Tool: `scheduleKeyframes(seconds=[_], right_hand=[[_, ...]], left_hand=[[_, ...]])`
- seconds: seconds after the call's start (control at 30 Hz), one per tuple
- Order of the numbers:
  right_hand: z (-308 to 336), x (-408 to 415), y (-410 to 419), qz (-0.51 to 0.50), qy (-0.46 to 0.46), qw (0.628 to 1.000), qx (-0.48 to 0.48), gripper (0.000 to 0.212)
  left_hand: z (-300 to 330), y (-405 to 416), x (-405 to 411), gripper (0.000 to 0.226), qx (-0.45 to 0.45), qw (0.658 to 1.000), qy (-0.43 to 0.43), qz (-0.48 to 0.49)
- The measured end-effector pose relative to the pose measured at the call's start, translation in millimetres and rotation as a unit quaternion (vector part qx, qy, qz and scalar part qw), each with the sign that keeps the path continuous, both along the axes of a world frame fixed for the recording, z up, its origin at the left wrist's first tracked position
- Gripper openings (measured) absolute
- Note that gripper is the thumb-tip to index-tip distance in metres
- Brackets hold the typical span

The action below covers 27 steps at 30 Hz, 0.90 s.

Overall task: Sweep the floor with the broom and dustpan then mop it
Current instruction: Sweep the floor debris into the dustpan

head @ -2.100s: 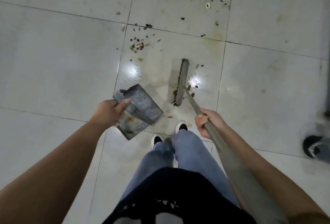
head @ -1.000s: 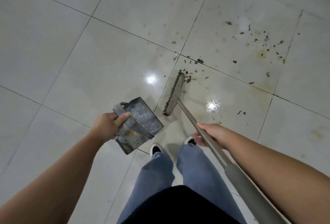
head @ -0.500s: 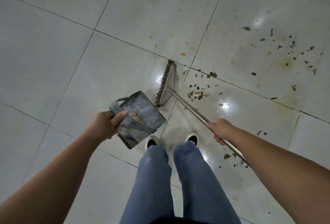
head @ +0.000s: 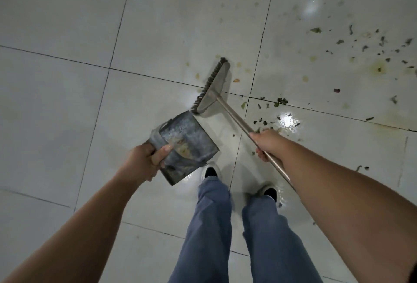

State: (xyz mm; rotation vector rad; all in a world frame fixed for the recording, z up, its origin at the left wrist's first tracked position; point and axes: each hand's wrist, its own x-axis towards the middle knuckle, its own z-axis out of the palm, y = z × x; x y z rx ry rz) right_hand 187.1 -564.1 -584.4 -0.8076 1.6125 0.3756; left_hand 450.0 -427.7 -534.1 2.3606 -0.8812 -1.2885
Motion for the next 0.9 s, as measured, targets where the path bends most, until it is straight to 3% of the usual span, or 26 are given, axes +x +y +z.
scheduleKeyframes(seconds=[0.17, 0.3, 0.43, 0.57, 0.73, 0.9], right_hand=[[-23.9, 30.5, -15.1, -0.029, 0.022, 0.999, 0.010, 0.039], [-41.6, 26.6, -34.1, 0.083, 0.068, 0.993, 0.046, 0.034], [-40.3, -16.7, -32.7, 0.140, 0.123, 0.981, 0.047, 0.047], [-23.3, -75.4, -13.2, 0.127, 0.160, 0.973, 0.111, 0.066], [3.3, -100.8, -5.1, 0.058, 0.207, 0.976, 0.047, 0.058], [16.2, -72.1, -14.0, 0.109, 0.177, 0.978, 0.001, 0.053]], left_hand=[[-18.7, -33.1, 24.0, 0.039, 0.012, 0.999, 0.039, 0.024], [-37.5, -51.7, 33.4, 0.043, 0.018, 0.999, 0.036, 0.009], [-38.1, -62.1, 32.2, 0.051, 0.037, 0.998, 0.007, -0.054], [-24.8, -71.3, 28.8, 0.052, 0.060, 0.993, -0.007, -0.104], [-20.8, -80.3, 13.5, 0.049, 0.085, 0.992, 0.011, -0.091], [-19.6, -75.0, 7.0, 0.051, 0.107, 0.990, 0.011, -0.090]])
